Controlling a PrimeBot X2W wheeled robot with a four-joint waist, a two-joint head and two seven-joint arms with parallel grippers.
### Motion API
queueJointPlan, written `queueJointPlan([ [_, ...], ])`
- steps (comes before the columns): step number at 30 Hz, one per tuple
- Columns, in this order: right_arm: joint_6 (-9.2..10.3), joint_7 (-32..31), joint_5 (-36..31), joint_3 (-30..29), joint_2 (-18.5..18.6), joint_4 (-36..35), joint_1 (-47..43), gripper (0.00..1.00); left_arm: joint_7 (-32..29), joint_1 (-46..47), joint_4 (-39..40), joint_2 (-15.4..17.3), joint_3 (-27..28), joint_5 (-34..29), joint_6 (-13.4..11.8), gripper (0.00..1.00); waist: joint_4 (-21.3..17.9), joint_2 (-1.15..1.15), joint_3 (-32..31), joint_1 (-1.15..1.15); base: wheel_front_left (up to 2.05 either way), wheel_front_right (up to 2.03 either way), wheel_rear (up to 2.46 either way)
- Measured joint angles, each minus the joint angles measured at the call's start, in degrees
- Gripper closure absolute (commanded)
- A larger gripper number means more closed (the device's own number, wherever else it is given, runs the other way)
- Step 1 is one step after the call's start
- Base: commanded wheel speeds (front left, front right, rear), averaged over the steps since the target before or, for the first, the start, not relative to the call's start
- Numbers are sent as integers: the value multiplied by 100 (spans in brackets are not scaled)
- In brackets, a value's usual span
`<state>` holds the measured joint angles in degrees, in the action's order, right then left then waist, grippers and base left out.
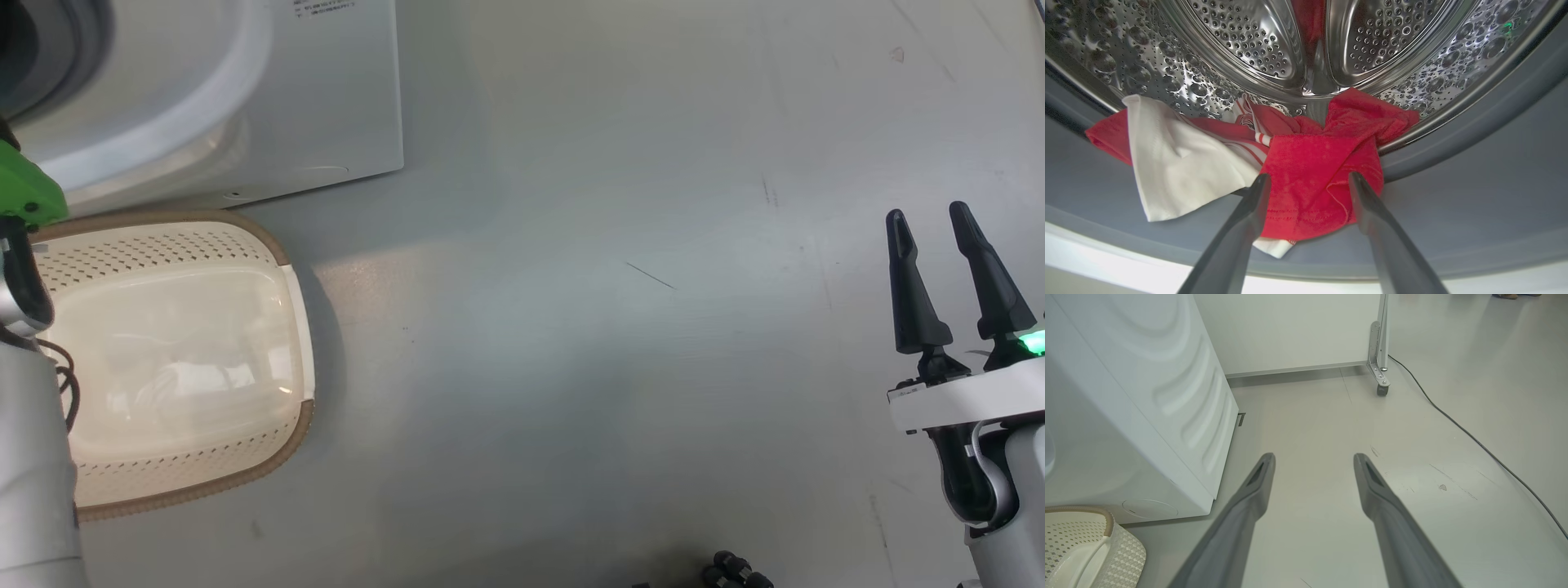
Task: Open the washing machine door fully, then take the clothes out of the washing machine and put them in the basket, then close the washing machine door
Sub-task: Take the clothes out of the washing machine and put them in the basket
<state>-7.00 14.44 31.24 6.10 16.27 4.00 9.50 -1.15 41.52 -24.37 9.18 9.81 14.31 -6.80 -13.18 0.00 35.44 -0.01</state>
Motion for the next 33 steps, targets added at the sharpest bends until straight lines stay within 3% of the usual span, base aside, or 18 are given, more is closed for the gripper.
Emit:
queueJointPlan([
  [10,0,0,52,130,29,8,181,0,-1026,570,-252,357,-90,-181,0,0,-68,0,195,0,0,0,0],
  [18,0,0,89,168,34,19,221,0,-1762,911,-388,459,-152,-238,0,0,-66,0,276,0,0,0,0],
  [33,0,0,113,202,37,33,308,0,-2235,1136,-446,591,-290,-356,0,0,-78,0,329,0,0,0,0],
])
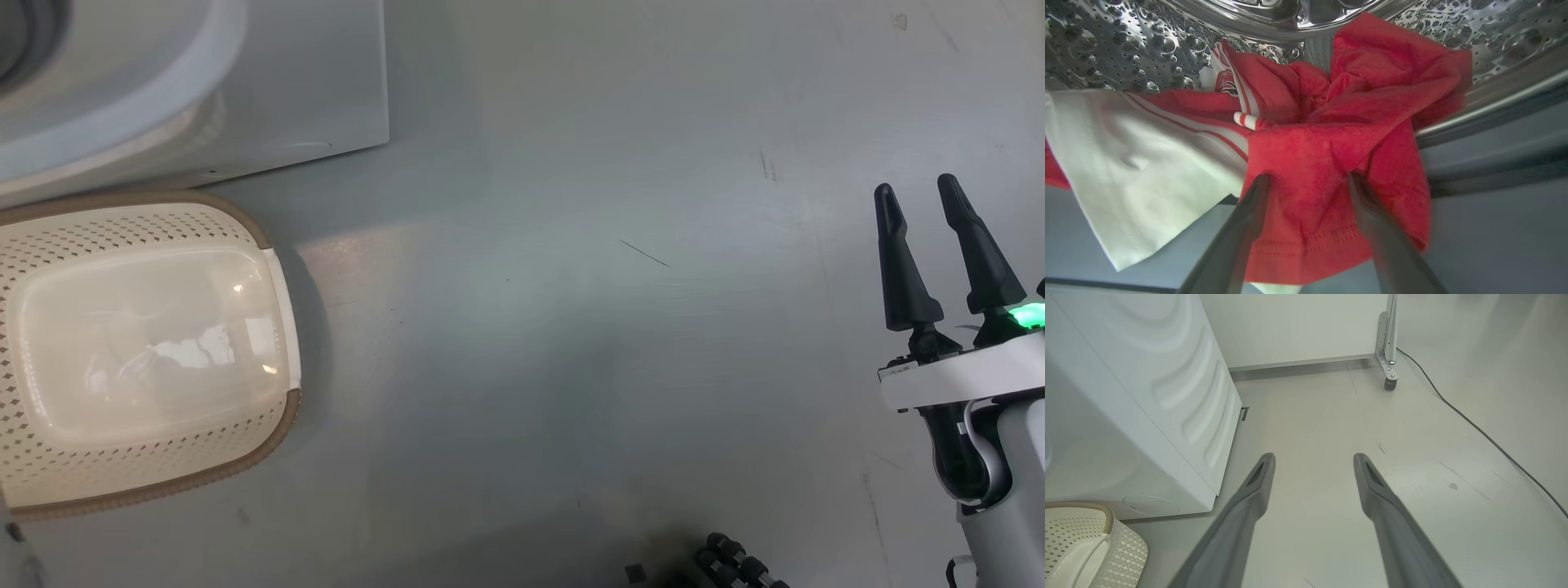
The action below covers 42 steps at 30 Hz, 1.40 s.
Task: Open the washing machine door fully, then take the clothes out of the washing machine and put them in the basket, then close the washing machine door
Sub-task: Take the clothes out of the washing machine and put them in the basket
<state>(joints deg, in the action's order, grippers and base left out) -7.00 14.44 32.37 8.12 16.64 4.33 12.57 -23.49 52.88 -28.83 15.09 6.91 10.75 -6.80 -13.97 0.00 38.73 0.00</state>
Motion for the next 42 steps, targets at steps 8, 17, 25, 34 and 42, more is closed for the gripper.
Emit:
queueJointPlan([
  [8,0,0,24,5,26,3,91,0,-124,91,-49,-102,-134,0,5,0,13,0,41,0,0,0,0],
  [17,0,0,34,8,44,5,114,0,-158,143,-112,-141,-135,4,11,100,23,0,63,0,0,0,0],
  [25,0,0,34,-30,36,92,120,0,269,124,-190,-247,-143,9,12,100,74,0,-99,0,0,0,0],
  [34,0,0,-44,-185,48,199,110,0,1217,-376,-183,-740,-129,213,98,100,229,0,-498,0,0,0,0],
  [42,0,0,-138,-226,93,280,-69,0,1773,-1076,-312,-961,-311,229,352,100,450,0,-964,0,0,0,0],
])
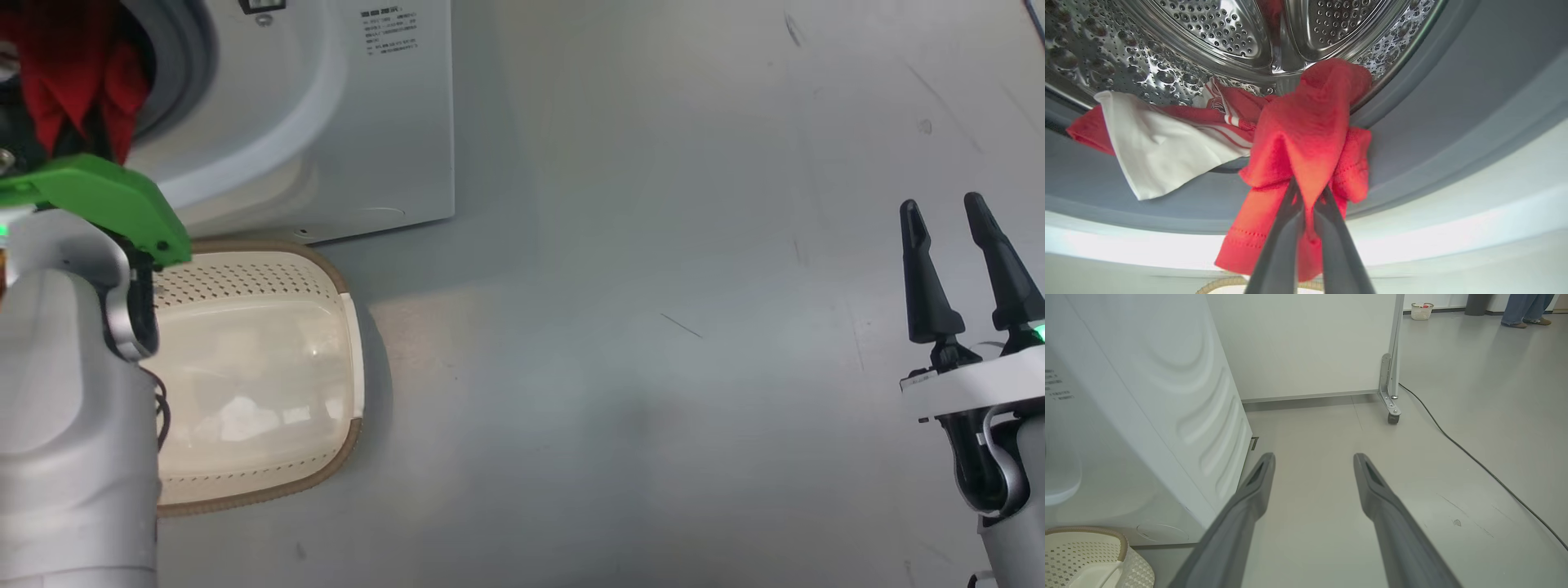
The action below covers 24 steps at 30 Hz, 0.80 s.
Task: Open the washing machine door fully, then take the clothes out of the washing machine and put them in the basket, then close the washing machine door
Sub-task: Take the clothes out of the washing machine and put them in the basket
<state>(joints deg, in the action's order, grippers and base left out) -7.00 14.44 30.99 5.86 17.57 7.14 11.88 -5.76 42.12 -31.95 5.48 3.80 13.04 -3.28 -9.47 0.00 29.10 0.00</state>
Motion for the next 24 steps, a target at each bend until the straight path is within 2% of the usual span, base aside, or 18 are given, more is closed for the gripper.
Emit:
queueJointPlan([
  [3,0,0,-81,-13,3,35,-157,0,144,-243,-66,-118,-46,8,69,100,103,0,-190,0,0,0,0],
  [12,0,0,-200,-16,-5,97,-488,0,695,-888,-75,-172,-178,43,298,100,423,0,-748,0,0,0,0],
  [19,0,0,-290,-19,-108,130,-695,0,1340,-1345,142,-288,-414,52,589,100,649,0,-1172,0,0,0,0],
  [24,0,0,-303,-63,-155,125,-813,0,1816,-1582,370,-309,-524,67,661,100,796,0,-1421,0,0,0,0],
])
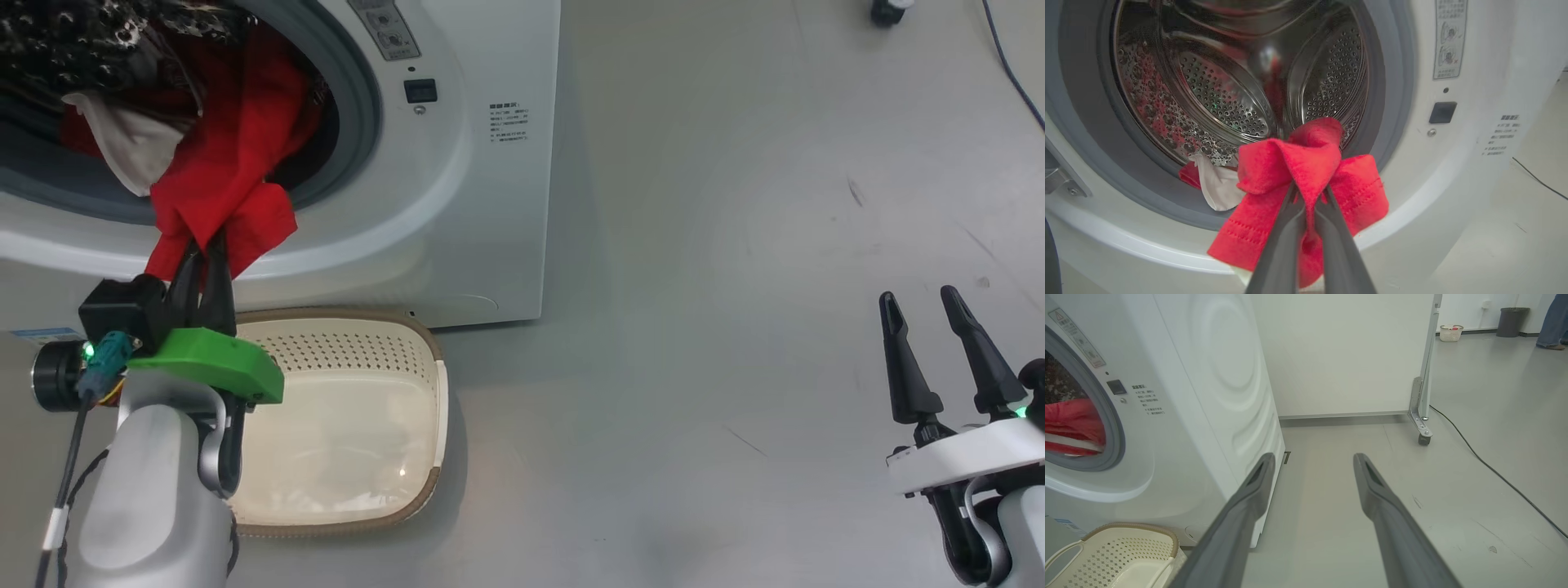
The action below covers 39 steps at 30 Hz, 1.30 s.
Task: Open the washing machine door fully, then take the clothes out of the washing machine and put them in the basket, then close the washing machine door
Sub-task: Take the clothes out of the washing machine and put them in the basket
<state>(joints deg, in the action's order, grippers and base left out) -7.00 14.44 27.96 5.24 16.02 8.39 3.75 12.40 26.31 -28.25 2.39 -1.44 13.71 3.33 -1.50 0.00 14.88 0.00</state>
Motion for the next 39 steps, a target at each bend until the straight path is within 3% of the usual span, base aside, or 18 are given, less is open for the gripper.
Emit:
queueJointPlan([
  [15,0,0,-90,-14,-155,-31,-143,0,235,-300,1040,-43,148,248,99,100,252,0,-329,0,0,0,0],
  [25,0,0,-125,-5,-199,-57,-197,0,232,-330,2404,-64,347,200,99,100,248,0,-353,0,0,0,0],
  [31,0,0,-148,-4,-216,-65,-199,0,232,-661,2338,-68,166,179,100,100,231,0,-344,0,0,0,0],
  [39,0,0,-156,59,-223,-138,-204,0,230,-1501,1455,-69,-214,132,124,100,190,0,-246,0,0,0,0],
])
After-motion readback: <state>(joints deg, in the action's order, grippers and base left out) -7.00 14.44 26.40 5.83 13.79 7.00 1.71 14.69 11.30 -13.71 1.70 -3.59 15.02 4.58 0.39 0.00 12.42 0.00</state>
